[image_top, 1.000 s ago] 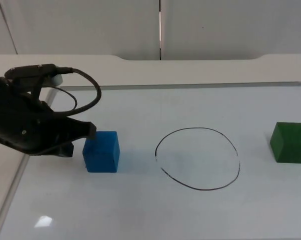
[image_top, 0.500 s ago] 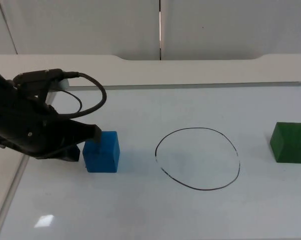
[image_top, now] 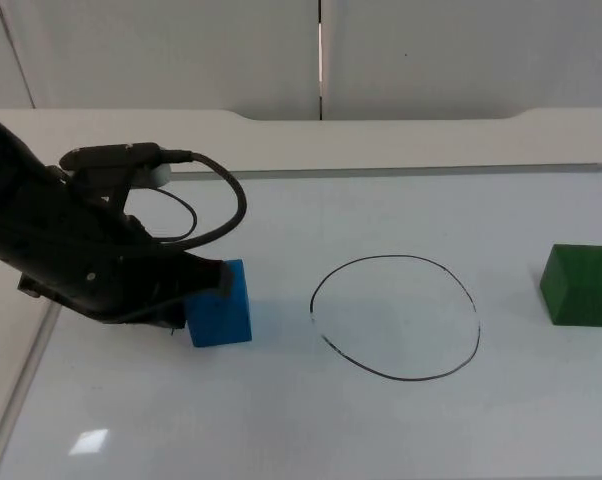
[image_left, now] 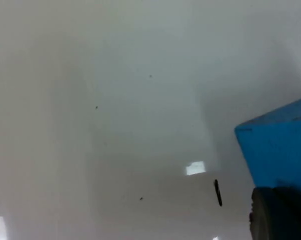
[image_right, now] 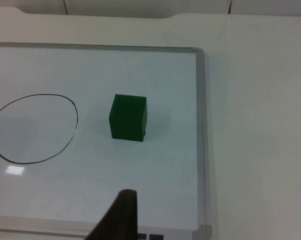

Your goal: Push the two cubes into the marked area.

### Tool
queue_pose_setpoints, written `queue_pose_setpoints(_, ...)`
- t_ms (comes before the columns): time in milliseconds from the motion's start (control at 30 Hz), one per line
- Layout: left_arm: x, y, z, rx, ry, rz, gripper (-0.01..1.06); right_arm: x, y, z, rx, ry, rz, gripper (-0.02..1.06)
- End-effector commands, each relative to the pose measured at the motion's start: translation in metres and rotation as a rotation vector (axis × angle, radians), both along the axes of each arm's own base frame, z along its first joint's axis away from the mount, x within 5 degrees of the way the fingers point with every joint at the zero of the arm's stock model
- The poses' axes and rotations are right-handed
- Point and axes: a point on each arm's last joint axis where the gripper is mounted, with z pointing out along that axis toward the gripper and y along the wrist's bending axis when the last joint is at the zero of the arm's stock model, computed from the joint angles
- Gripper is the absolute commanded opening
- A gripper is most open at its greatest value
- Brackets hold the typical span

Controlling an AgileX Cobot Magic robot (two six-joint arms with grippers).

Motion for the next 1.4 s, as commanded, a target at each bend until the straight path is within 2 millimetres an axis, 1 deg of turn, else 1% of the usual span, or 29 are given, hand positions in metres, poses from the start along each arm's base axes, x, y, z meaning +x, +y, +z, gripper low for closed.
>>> queue_pose_setpoints(0,0.001,-0.002,0.0,-0.006,-0.003,0.013,0.0,0.0,0.0,0.0,-0.003,-0.007,0.001,1.05)
queue_pose_setpoints(233,0.005,-0.003,0.003,-0.005,-0.021,0.018,0.0,0.0,0.0,0.0,-0.003,-0.007,0.001,1.05)
queue_pose_setpoints(367,0.008,-0.008,0.006,-0.043,-0.012,0.002,0.0,0.0,0.0,0.0,-0.003,-0.007,0.001,1.05)
queue_pose_setpoints(967,0.006,-0.01,0.006,-0.066,0.01,-0.013,0.0,0.0,0.0,0.0,-0.003,-0.007,0.001,1.05)
queue_pose_setpoints(1133,0.006,-0.011,0.0,-0.069,0.028,0.003,0.0,0.0,0.0,0.0,-0.003,-0.007,0.001,1.05)
queue_pose_setpoints(1267,0.007,-0.016,-0.006,-0.065,0.04,-0.007,0.0,0.0,0.0,0.0,-0.003,-0.007,0.001,1.05)
queue_pose_setpoints(1367,0.007,-0.019,-0.006,-0.056,0.034,-0.014,0.0,0.0,0.0,0.0,-0.003,-0.007,0.001,1.05)
